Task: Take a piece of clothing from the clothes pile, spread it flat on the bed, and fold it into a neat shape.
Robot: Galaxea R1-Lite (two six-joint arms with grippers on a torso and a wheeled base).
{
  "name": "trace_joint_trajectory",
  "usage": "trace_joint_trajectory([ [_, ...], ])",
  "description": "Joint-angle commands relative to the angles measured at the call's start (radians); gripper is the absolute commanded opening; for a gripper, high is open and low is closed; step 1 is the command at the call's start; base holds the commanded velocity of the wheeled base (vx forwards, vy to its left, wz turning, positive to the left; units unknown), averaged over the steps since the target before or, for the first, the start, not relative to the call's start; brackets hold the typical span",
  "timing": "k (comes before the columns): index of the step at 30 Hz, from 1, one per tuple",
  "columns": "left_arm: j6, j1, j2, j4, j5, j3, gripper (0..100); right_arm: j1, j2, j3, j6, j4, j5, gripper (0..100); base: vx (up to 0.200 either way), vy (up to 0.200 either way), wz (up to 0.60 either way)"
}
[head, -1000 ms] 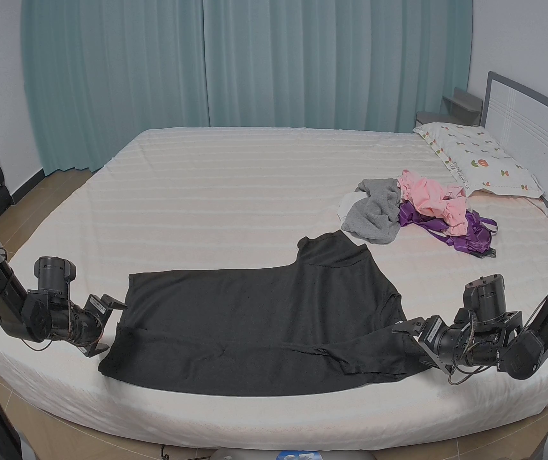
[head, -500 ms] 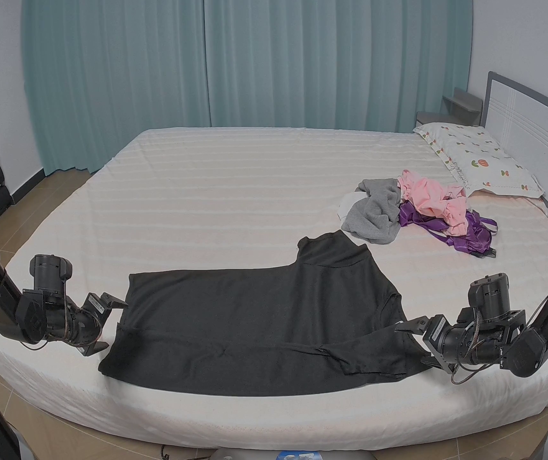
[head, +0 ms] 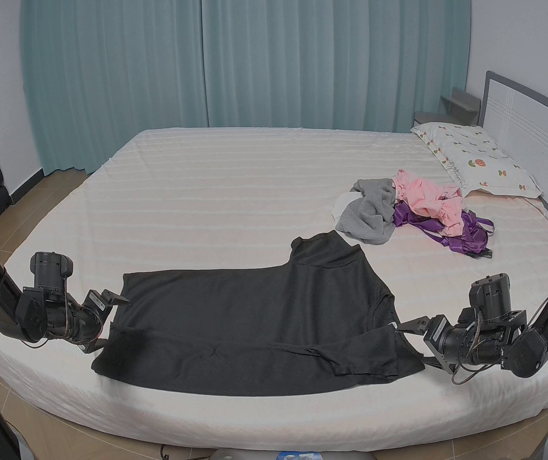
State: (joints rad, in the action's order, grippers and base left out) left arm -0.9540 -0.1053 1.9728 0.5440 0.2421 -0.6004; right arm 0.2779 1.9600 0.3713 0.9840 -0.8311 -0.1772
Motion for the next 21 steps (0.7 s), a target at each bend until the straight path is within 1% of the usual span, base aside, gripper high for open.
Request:
trace_joint_trajectory([
  [1,-0.006,-0.007,-0.008,0.001,-0.007,-0.015,100,0.003,-0.001,0.0,-0.001,0.0,-0.001,100,0.0,0.0,0.0],
  [6,0.003,-0.013,-0.026,-0.01,-0.012,-0.088,100,0.007,0.0,0.005,0.001,0.0,-0.002,100,0.0,0.0,0.0],
  [10,0.026,-0.022,-0.006,-0.024,-0.014,-0.205,100,0.018,-0.001,0.005,0.001,-0.002,-0.004,100,0.0,0.0,0.0],
  [12,0.041,-0.024,0.046,-0.038,-0.007,-0.275,100,0.026,-0.001,0.003,0.002,0.0,-0.004,100,0.0,0.0,0.0],
  [16,0.116,-0.028,0.222,-0.047,-0.004,-0.453,100,0.037,0.008,0.003,0.002,-0.002,-0.005,100,0.0,0.0,0.0],
  [18,0.126,-0.03,0.244,-0.047,-0.006,-0.476,100,0.04,0.008,0.003,0.002,0.0,-0.005,100,0.0,0.0,0.0],
  [19,0.15,-0.031,0.302,-0.047,-0.004,-0.542,100,0.041,0.007,0.001,0.002,0.0,-0.005,100,0.0,0.0,0.0],
  [21,0.175,-0.033,0.365,-0.049,-0.003,-0.611,100,0.043,0.003,0.001,0.004,0.0,-0.005,100,0.0,0.0,0.0],
])
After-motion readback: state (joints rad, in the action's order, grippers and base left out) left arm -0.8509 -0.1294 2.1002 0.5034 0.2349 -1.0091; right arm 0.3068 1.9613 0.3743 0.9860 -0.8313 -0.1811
